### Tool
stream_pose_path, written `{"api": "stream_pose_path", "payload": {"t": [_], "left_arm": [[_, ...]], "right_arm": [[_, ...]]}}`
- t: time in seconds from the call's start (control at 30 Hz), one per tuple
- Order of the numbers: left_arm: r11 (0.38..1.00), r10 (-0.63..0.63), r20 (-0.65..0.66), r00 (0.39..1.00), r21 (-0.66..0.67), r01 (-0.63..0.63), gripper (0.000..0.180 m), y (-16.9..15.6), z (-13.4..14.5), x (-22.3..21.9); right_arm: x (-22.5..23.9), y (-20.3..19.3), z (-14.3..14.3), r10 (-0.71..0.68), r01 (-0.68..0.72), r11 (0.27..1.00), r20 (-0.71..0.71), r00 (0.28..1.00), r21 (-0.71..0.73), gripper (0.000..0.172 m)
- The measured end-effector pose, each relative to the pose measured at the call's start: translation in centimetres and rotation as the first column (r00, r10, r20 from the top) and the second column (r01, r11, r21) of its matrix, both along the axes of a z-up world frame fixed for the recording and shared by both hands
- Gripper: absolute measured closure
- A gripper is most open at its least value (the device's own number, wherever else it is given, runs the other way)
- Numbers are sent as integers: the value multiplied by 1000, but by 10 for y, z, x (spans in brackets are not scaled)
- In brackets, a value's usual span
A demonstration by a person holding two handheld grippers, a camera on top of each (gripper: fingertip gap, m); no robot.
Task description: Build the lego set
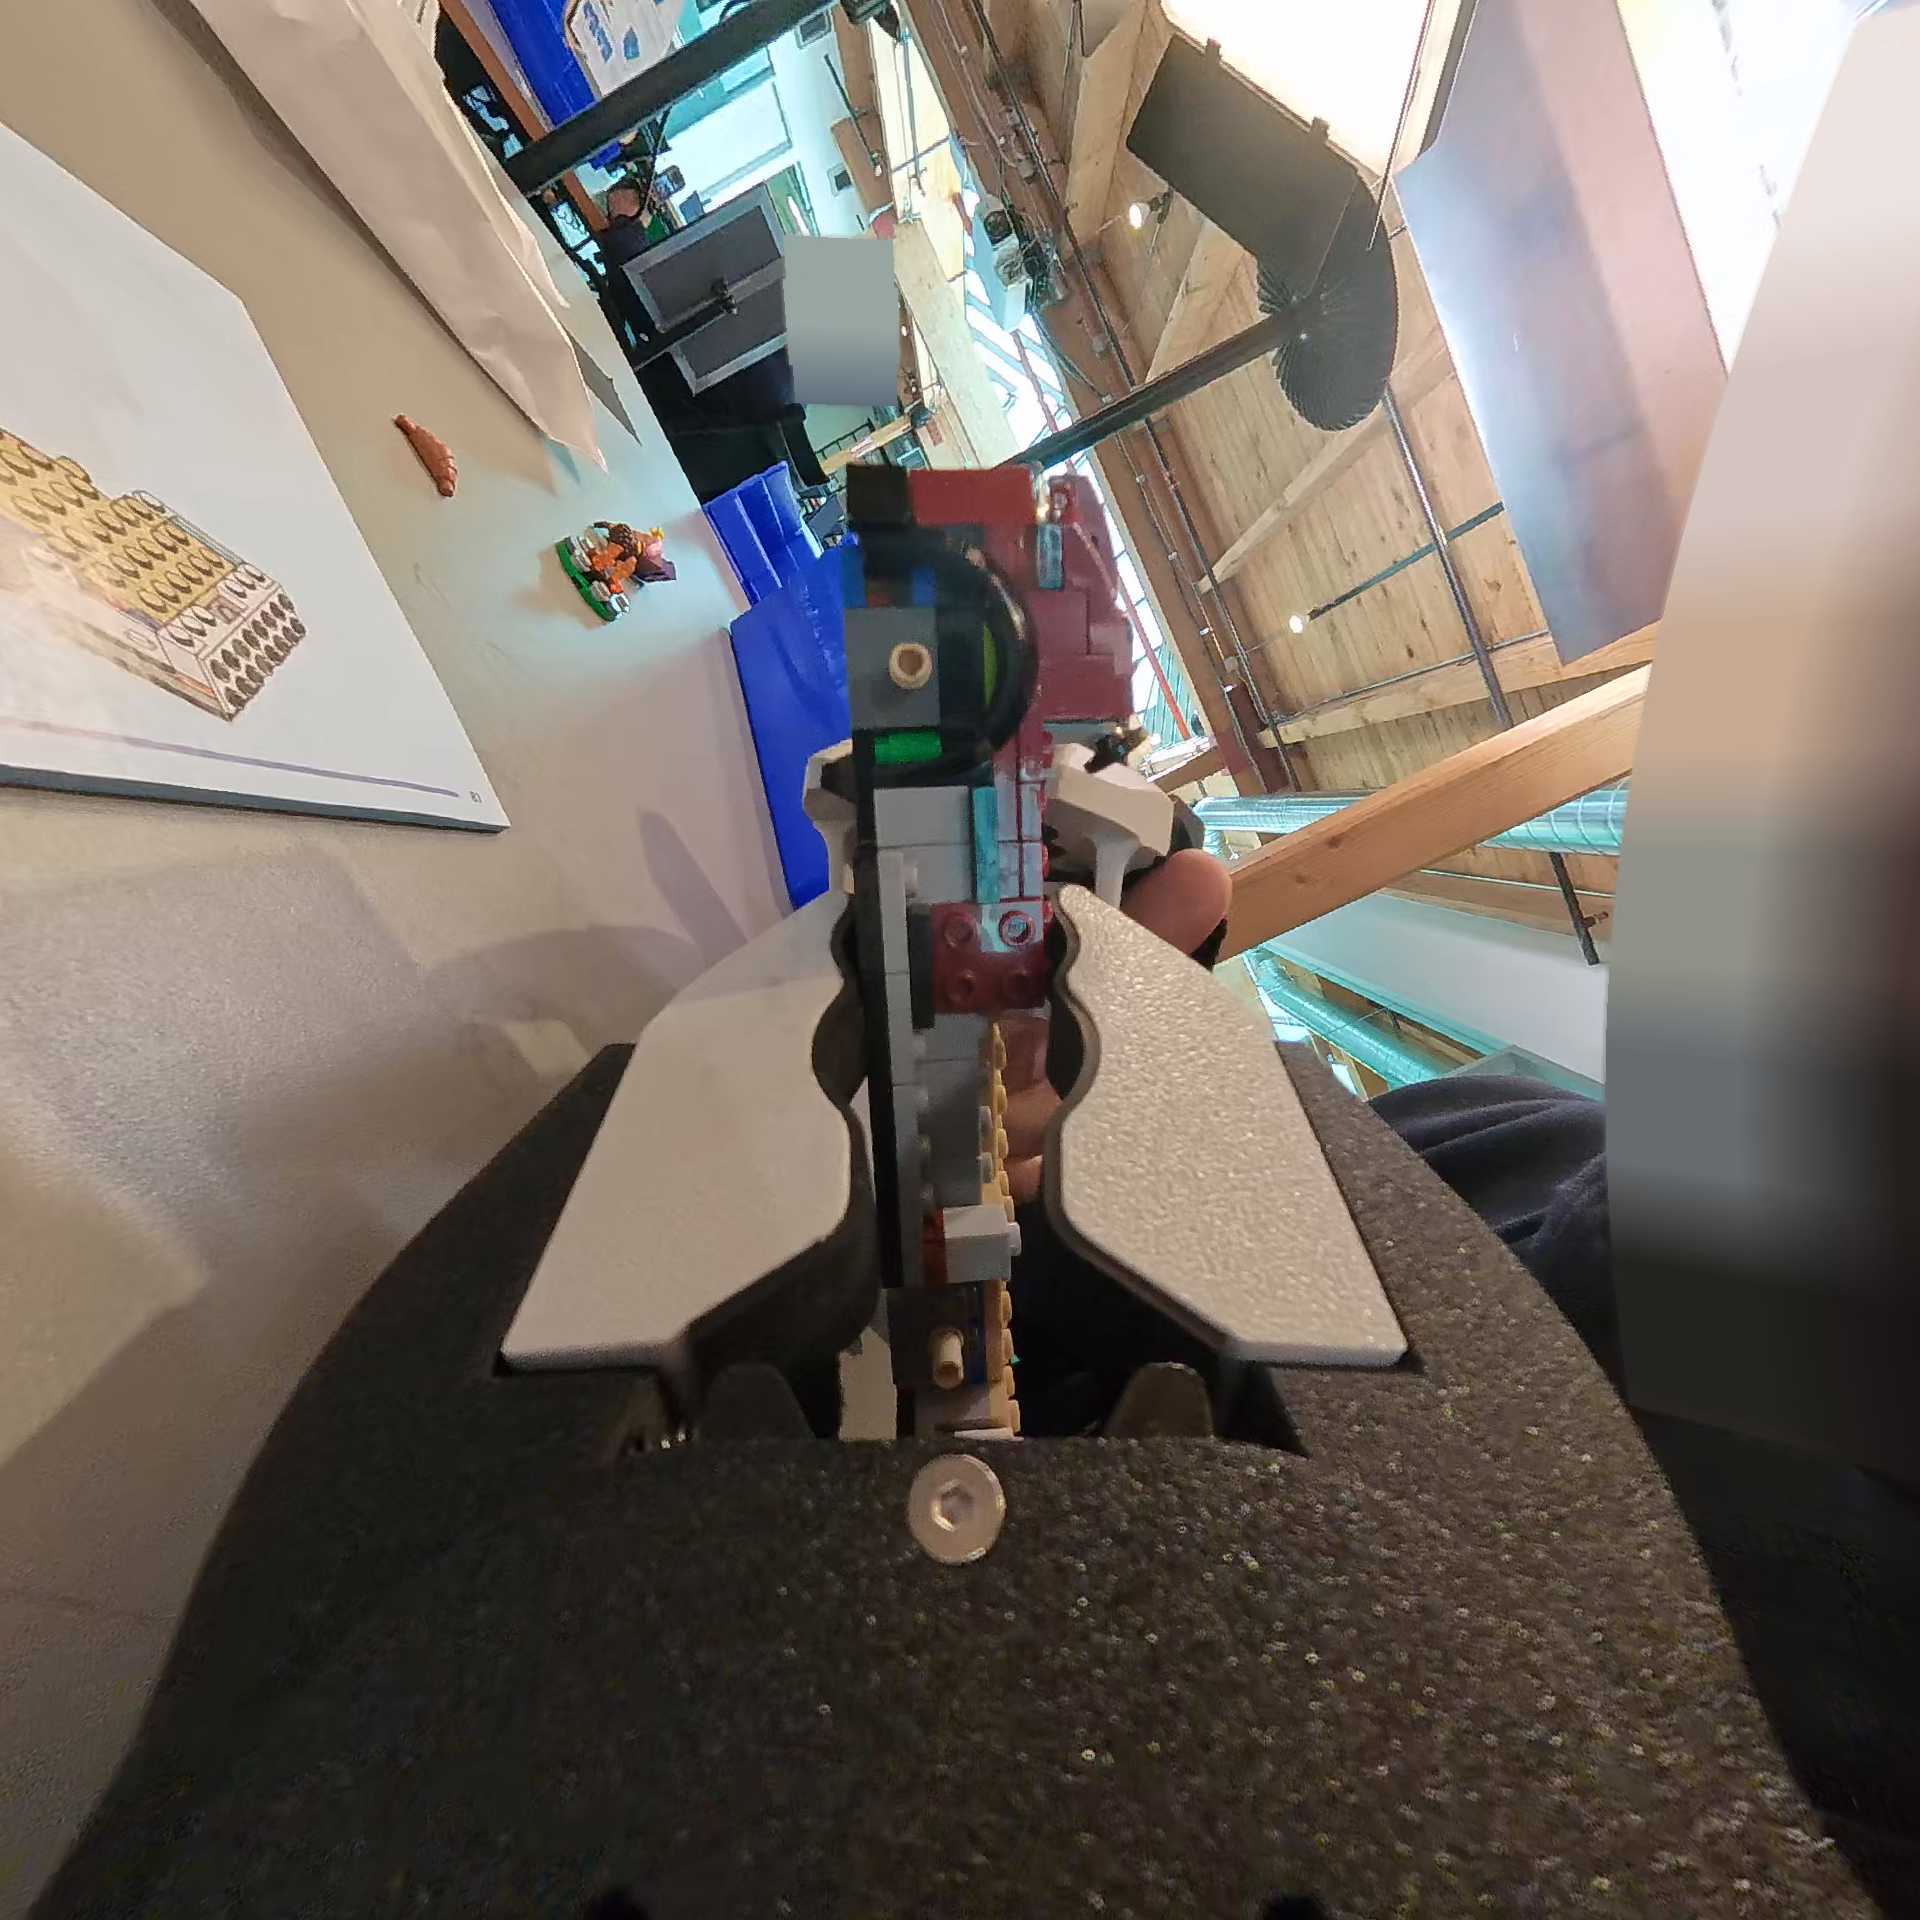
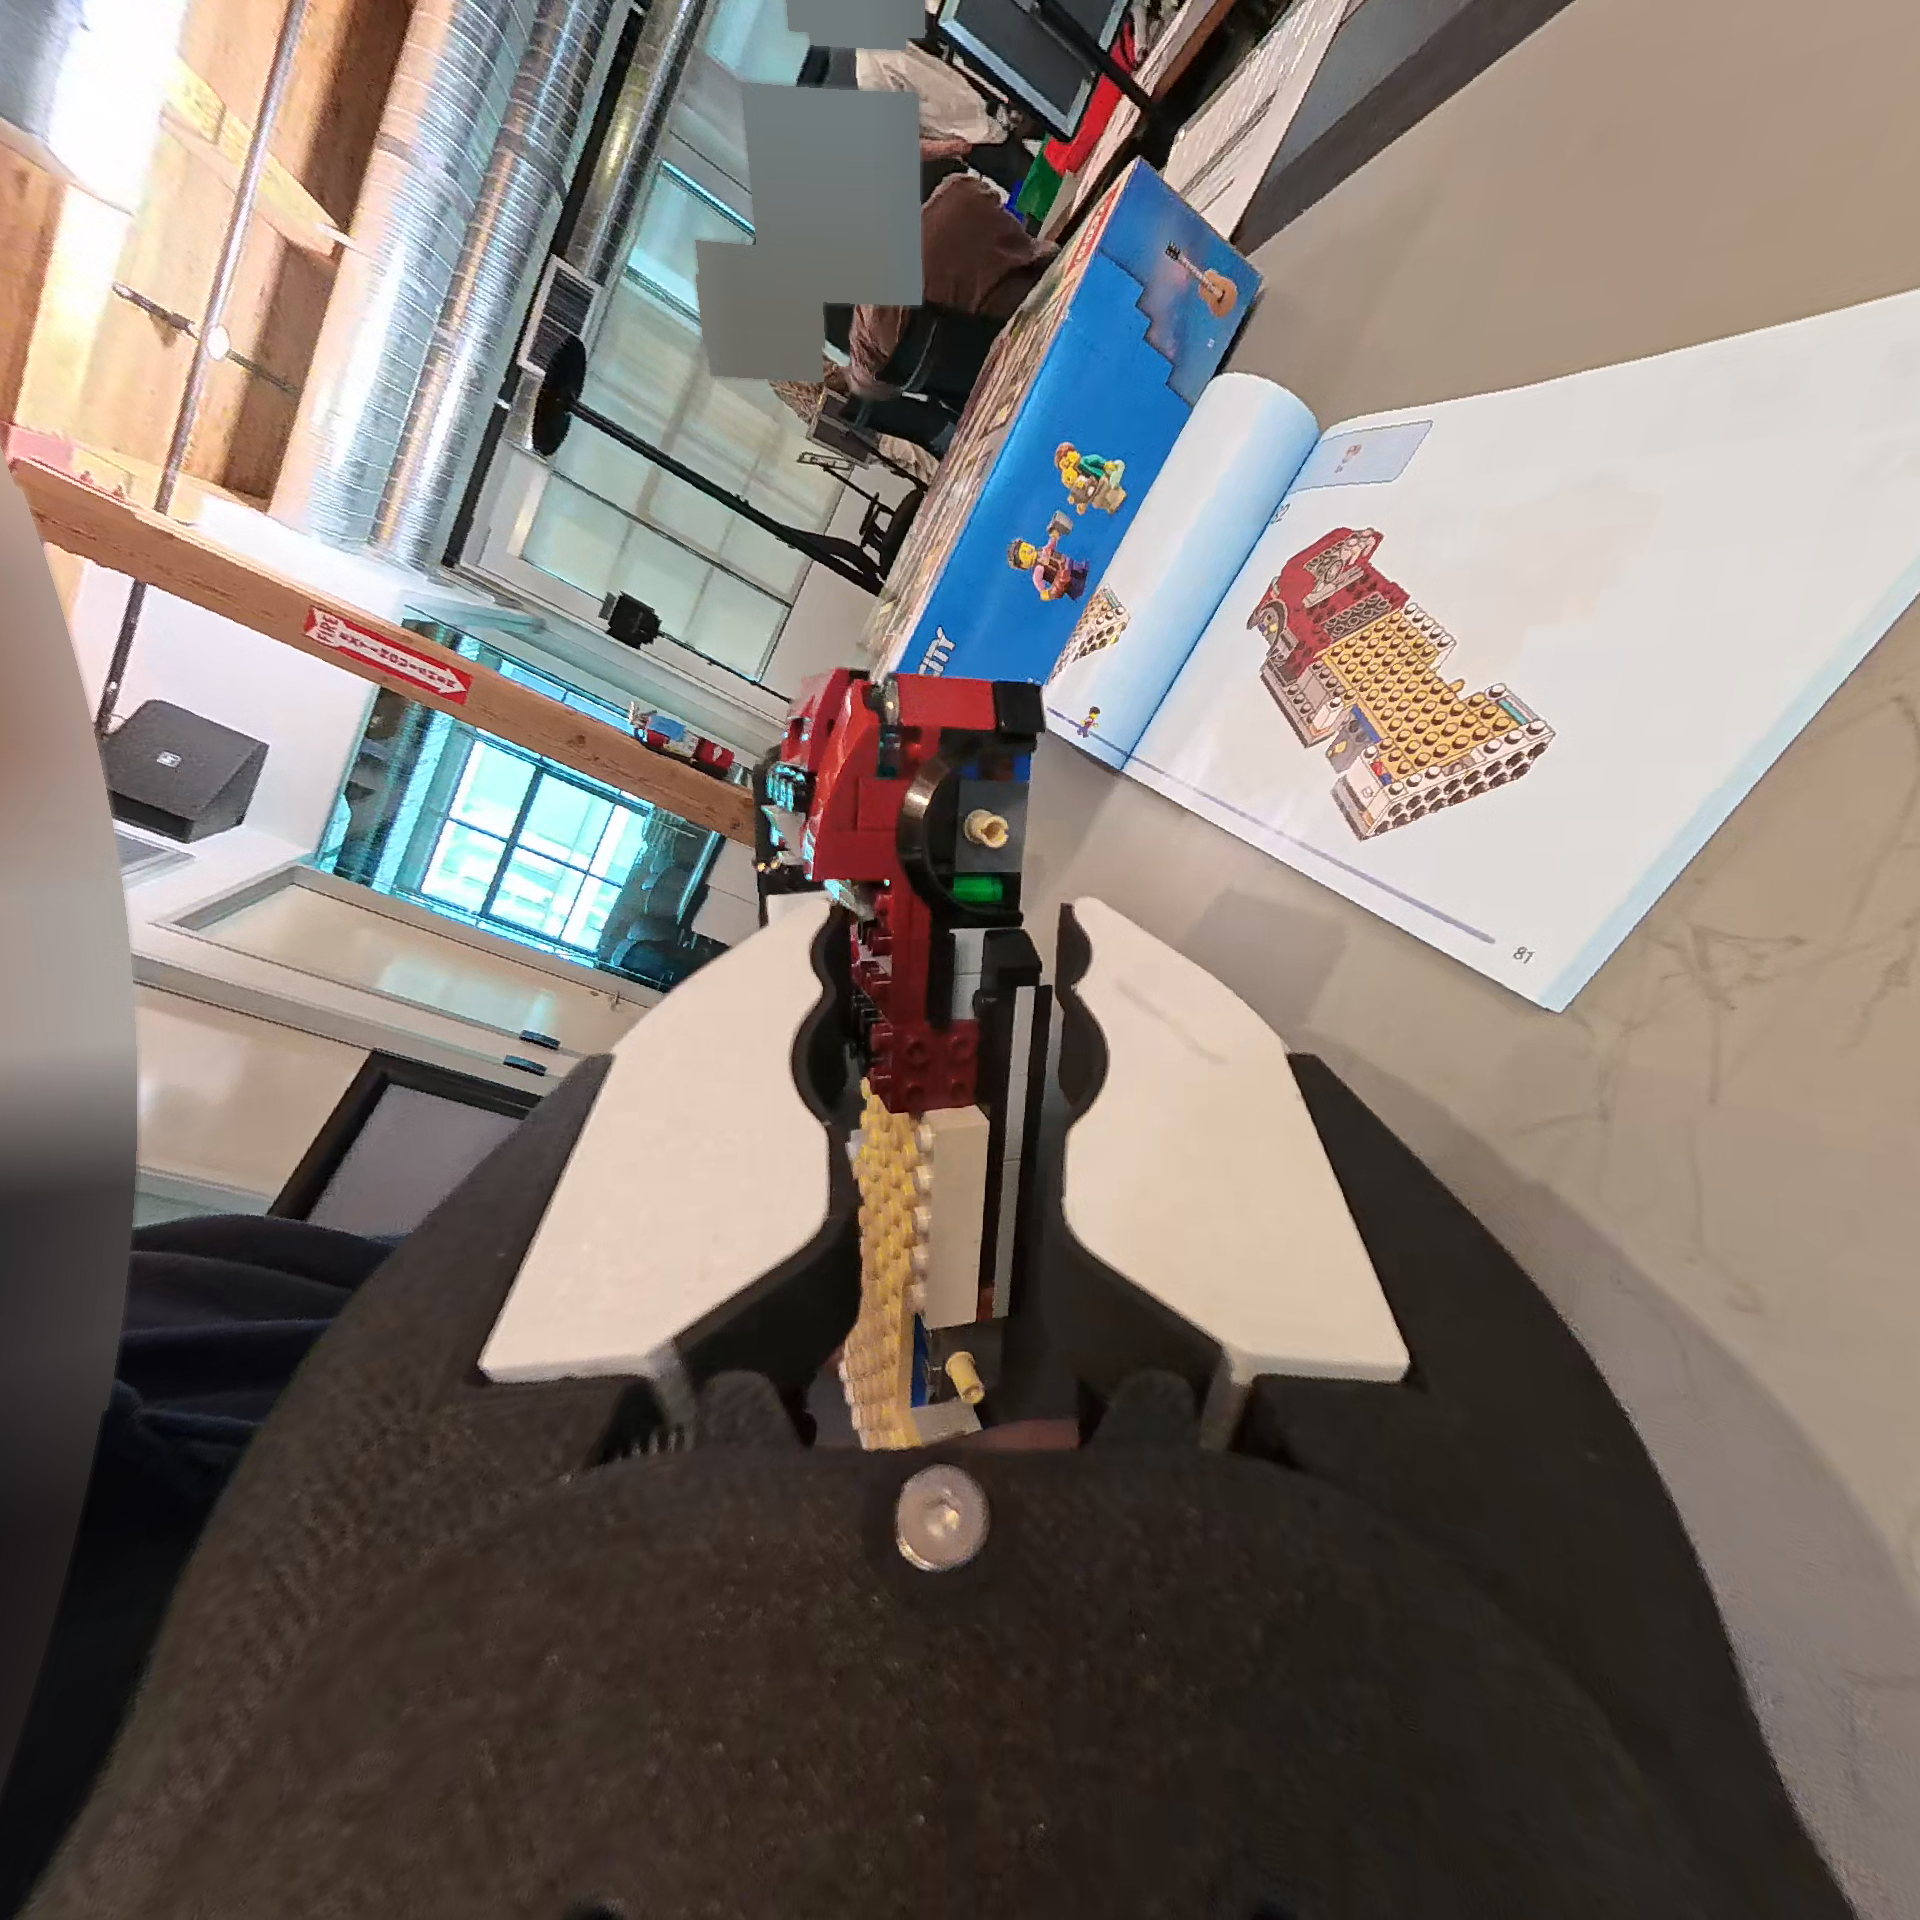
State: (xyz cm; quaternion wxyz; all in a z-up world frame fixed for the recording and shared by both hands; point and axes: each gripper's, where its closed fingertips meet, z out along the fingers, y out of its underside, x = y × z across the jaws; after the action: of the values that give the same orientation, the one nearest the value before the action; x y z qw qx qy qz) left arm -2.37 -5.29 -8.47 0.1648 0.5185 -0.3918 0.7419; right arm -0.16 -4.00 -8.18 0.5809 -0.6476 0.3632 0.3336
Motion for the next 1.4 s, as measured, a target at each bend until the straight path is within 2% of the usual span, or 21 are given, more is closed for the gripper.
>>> {"api": "stream_pose_path", "payload": {"t": [0.3, 0.63, 0.83, 1.0, 1.4], "left_arm": [[999, -17, -4, 1000, 42, 18, 149, -6, -3, -1], [988, 10, 27, 1000, 151, -14, 148, -9, -5, -1], [991, 25, 10, 1000, 134, -26, 149, -7, -6, 2], [998, 29, -10, 1000, 62, -28, 149, -3, -5, 4], [996, 18, -5, 1000, 87, -18, 149, -7, -5, 3]], "right_arm": [[1, -1, 0, -20, 20, 999, 4, 1000, 26, 135], [3, -4, 0, -67, 67, 997, -4, 998, 48, 136], [4, -5, 0, -80, 80, 996, 5, 997, 38, 137], [1, -3, 1, -59, 58, 998, 33, 998, 30, 131], [3, -3, -2, -71, 70, 997, 39, 997, 22, 137]]}}
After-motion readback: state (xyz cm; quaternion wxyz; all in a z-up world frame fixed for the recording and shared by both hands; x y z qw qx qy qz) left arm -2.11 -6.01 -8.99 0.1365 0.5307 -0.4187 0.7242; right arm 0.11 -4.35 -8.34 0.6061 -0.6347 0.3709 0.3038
